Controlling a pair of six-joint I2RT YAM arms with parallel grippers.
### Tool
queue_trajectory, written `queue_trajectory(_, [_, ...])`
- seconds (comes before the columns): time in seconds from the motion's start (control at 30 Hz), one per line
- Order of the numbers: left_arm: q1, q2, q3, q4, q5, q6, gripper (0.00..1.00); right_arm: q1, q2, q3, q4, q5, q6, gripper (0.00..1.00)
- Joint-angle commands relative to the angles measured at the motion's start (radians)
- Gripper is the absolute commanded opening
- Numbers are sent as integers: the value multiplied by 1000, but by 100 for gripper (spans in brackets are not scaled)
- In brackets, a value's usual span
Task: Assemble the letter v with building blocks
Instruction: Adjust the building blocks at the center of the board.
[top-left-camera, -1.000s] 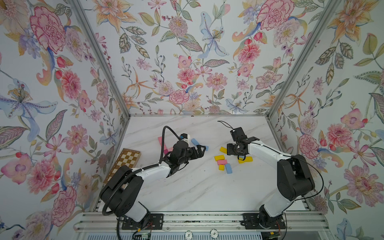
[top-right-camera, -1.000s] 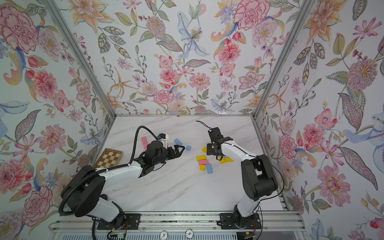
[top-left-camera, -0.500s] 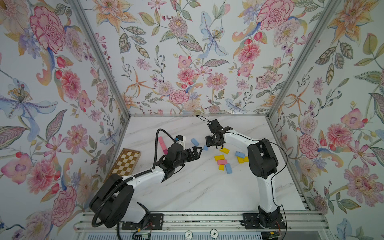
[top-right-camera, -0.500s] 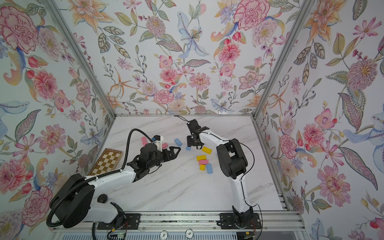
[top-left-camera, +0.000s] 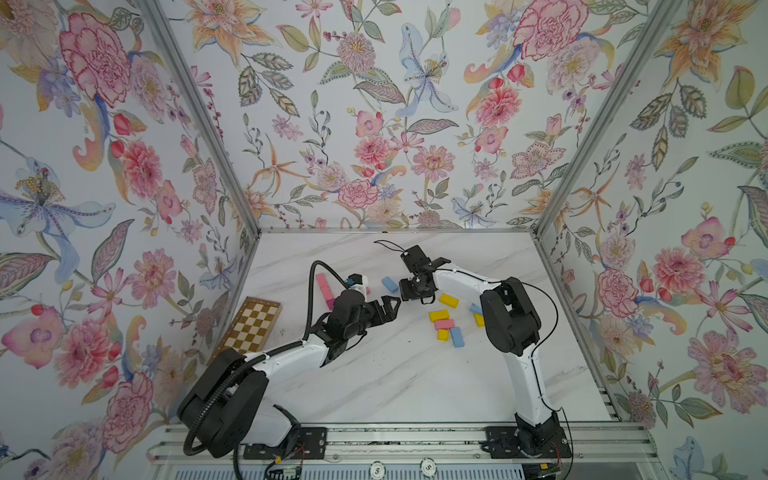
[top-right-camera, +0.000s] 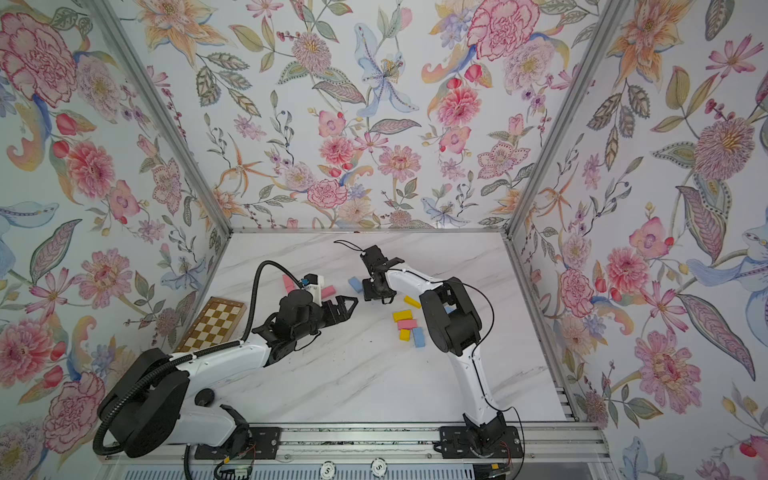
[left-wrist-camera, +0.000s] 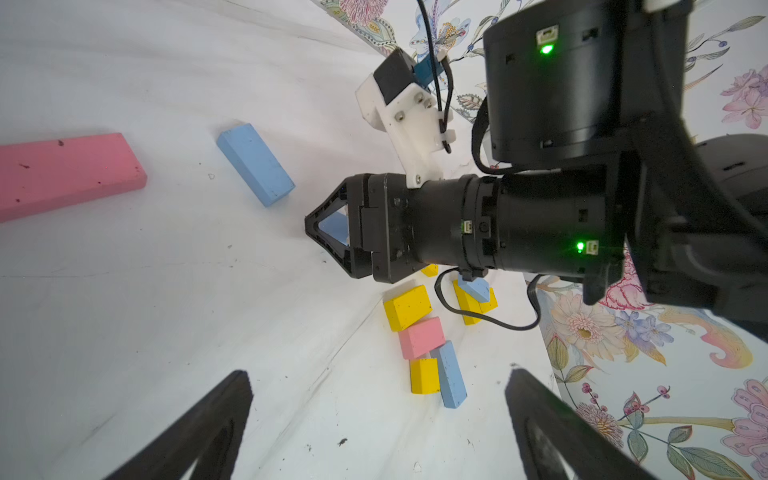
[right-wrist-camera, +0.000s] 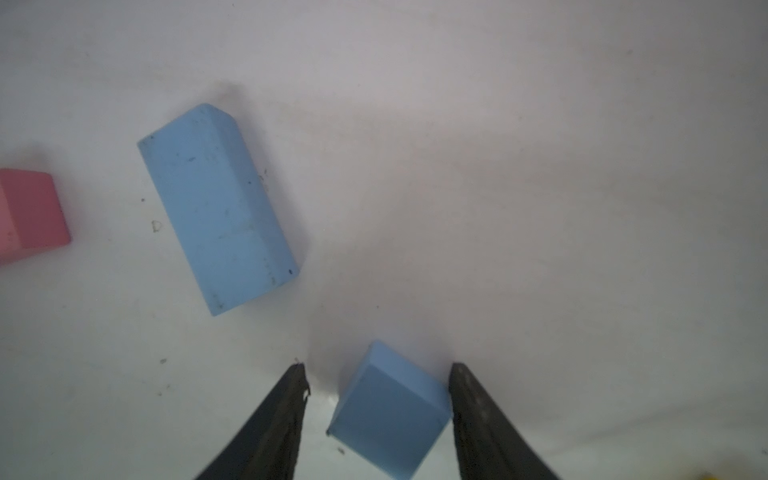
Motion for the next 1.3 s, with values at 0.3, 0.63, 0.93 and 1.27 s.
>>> queue_trajectory(0.3, [12,-13,-11,21,-3,-9,99,-89,-248,-399,-14,75,-1,35])
queue_trajectory(0.63, [3,79,35,89,45,-35,99,-118,-426,-641,-28,82,-48,38])
queue_trajectory(0.93, [-2,88,37,81,38,-33,99,-78,-353,-438,-49,73,-35,47])
queue_trajectory(1.27, [-1,22,-10,56,5,-31,99,-76,-288,-278,-85,62,-26,65])
